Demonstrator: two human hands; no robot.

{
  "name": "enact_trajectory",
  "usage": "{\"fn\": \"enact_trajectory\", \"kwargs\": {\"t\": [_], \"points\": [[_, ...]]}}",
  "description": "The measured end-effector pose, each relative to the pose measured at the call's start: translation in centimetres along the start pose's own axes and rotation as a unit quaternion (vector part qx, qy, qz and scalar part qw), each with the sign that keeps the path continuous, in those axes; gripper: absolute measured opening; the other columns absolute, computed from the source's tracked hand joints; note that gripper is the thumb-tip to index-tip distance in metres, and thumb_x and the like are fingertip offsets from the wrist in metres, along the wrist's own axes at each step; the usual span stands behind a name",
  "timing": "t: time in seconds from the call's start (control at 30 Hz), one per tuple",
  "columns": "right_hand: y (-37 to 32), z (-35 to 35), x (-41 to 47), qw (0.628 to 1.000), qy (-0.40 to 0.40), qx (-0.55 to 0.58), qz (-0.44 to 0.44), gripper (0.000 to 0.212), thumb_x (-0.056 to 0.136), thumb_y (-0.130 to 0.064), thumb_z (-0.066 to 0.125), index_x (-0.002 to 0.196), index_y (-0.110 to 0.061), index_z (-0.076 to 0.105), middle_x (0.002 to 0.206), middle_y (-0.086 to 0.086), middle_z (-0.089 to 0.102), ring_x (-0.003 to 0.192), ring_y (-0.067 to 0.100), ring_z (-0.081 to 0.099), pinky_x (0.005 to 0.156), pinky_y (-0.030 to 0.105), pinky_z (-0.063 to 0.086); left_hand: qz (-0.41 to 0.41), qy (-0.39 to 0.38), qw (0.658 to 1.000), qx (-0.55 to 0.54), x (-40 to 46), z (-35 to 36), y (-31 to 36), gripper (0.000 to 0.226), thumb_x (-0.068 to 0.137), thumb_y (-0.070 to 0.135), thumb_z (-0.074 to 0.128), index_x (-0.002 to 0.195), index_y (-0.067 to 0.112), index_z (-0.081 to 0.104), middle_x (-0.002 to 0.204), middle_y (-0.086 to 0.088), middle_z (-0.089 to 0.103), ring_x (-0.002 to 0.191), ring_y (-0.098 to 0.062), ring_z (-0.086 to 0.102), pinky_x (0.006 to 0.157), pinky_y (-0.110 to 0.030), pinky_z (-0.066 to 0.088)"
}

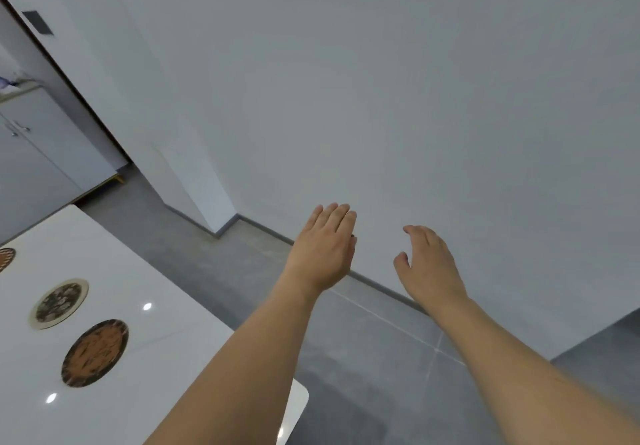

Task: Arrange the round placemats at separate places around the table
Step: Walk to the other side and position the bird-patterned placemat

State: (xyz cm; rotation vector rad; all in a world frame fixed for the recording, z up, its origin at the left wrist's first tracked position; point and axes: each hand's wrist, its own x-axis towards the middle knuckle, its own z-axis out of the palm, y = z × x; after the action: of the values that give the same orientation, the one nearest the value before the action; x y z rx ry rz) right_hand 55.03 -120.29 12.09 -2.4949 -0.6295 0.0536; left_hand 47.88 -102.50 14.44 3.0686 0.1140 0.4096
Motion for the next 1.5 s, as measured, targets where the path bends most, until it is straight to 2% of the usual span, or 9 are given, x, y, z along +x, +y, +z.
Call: {"fn": "enact_trajectory", "kwargs": {"t": [0.27,0.43,0.77,1.03,1.2,1.5], "points": [[0.7,0.3,9.5,0.999,-0.037,0.016,-0.035,0.05,0.091,-0.017,0.043,0.141,-0.011,0.036,0.147,0.007,0.039,0.135,0.023,0.036,0.112,0.035,0.029,-0.052,-0.016,0.998,0.01,6.8,2.7,-4.2,0.045,0.1,0.028,0.033,0.141,0.009,0.037,0.15,-0.009,0.039,0.142,-0.027,0.029,0.12,-0.039,0.011],[-1.1,1.5,16.5,0.996,-0.065,-0.006,-0.057,0.05,0.092,-0.018,0.043,0.141,-0.013,0.035,0.148,0.005,0.038,0.135,0.022,0.035,0.112,0.034,0.029,-0.079,0.003,0.997,-0.008,11.9,4.5,-8.2,0.046,0.1,0.028,0.035,0.141,0.008,0.038,0.149,-0.008,0.04,0.141,-0.026,0.03,0.12,-0.039,0.011],[-6.9,7.0,30.6,0.977,-0.133,-0.014,-0.168,0.05,0.092,-0.017,0.042,0.141,-0.012,0.035,0.147,0.005,0.038,0.134,0.021,0.035,0.112,0.031,0.027,-0.213,-0.01,0.977,-0.026,17.3,8.4,-18.6,0.043,0.099,0.026,0.036,0.137,0.007,0.041,0.146,-0.01,0.043,0.137,-0.027,0.034,0.119,-0.043,0.018],[-13.2,12.9,40.3,0.933,-0.224,0.002,-0.28,0.051,0.092,-0.018,0.042,0.141,-0.012,0.035,0.148,0.005,0.037,0.136,0.022,0.033,0.113,0.032,0.026,-0.383,0.041,0.923,0.0,18.6,8.2,-26.2,0.041,0.096,0.022,0.043,0.132,0.002,0.048,0.138,-0.014,0.05,0.13,-0.03,0.043,0.117,-0.046,0.024],[-19.5,17.8,43.0,0.896,-0.273,0.0,-0.351,0.051,0.091,-0.017,0.043,0.141,-0.011,0.036,0.146,0.007,0.04,0.133,0.024,0.036,0.112,0.031,0.028,-0.455,0.021,0.89,0.031,16.0,8.3,-32.2,0.042,0.097,0.025,0.041,0.133,0.004,0.046,0.139,-0.011,0.048,0.128,-0.029,0.042,0.116,-0.043,0.022],[-30.4,25.6,49.7,0.872,-0.289,-0.023,-0.395,0.051,0.091,-0.017,0.044,0.141,-0.011,0.036,0.146,0.007,0.039,0.133,0.023,0.037,0.112,0.032,0.028,-0.502,0.063,0.862,0.029,16.9,8.4,-45.8,0.038,0.096,0.024,0.043,0.129,0.005,0.049,0.133,-0.011,0.053,0.123,-0.028,0.047,0.117,-0.043,0.024]]}}
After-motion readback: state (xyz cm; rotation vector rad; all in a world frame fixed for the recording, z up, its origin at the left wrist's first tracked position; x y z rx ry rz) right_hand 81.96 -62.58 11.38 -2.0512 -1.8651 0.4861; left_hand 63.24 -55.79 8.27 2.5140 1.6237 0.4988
